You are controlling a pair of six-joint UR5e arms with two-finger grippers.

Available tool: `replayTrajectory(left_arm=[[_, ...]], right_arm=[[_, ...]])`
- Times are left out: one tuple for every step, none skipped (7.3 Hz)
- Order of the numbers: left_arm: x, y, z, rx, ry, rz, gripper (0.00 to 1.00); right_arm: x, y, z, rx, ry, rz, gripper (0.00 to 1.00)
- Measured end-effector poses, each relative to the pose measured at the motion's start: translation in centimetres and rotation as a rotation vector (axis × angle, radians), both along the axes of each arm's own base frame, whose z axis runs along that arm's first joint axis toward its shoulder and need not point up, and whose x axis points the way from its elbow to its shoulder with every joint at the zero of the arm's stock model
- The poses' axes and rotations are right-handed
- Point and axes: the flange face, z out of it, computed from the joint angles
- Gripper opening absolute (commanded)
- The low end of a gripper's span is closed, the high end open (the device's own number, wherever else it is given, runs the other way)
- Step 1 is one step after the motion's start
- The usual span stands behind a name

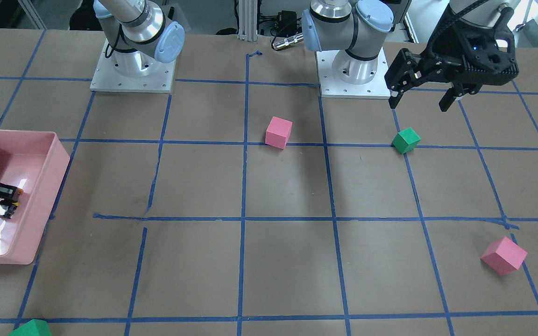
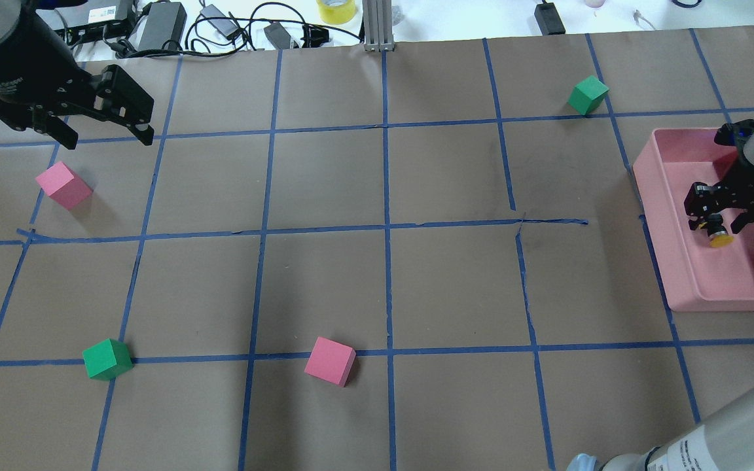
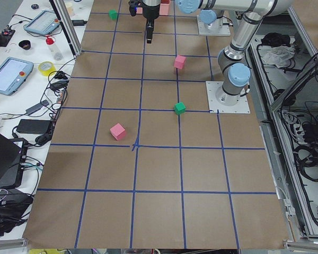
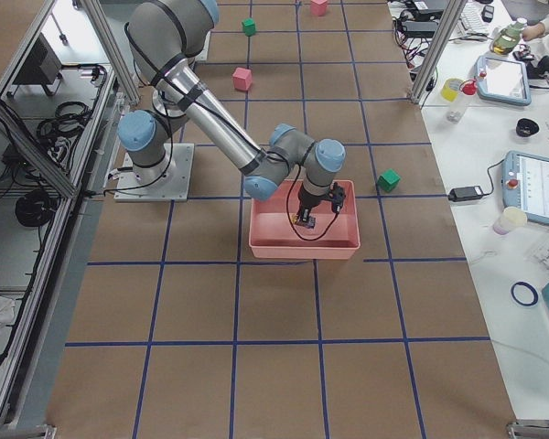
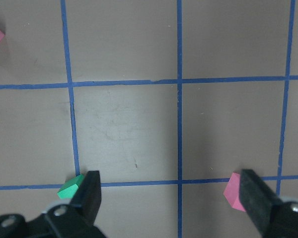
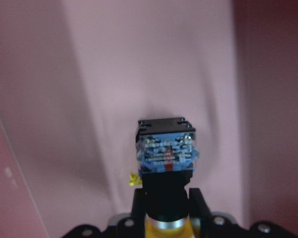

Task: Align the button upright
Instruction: 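Lift the button out of the tray and carry it to the table center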

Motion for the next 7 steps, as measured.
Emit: replayTrajectory(left_arm=[[0.0,0.0,0.0,0.000,0.000,0.000,1.00],[0.0,0.0,0.1,-0.001,0.001,0.000,1.00],[-0.1,0.0,0.0,0.002,0.000,0.001,1.00],[-0.3,-0.1,-0.2,0.007,-0.001,0.012,1.00],[-0.8,-0.1,-0.5,0.009,-0.001,0.033,1.00],[-2.0,-0.1,-0.6,0.004,-0.002,0.050,1.00],[-3.6,-0.1,-0.7,-0.010,-0.008,0.053,1.00]], right_arm=[[-0.2,0.0,0.4,-0.001,0.011,0.000,0.00],[-0.1,0.1,1.3,-0.007,0.020,-0.002,0.00],[0.1,0.5,3.2,-0.017,0.026,-0.005,0.00],[0.4,0.9,5.1,-0.024,0.027,-0.007,0.00],[0.8,1.1,6.8,-0.037,0.033,-0.003,0.00],[1.3,1.4,8.5,-0.053,0.040,0.003,0.00],[1.9,1.5,10.3,-0.068,0.046,0.016,0.00]])
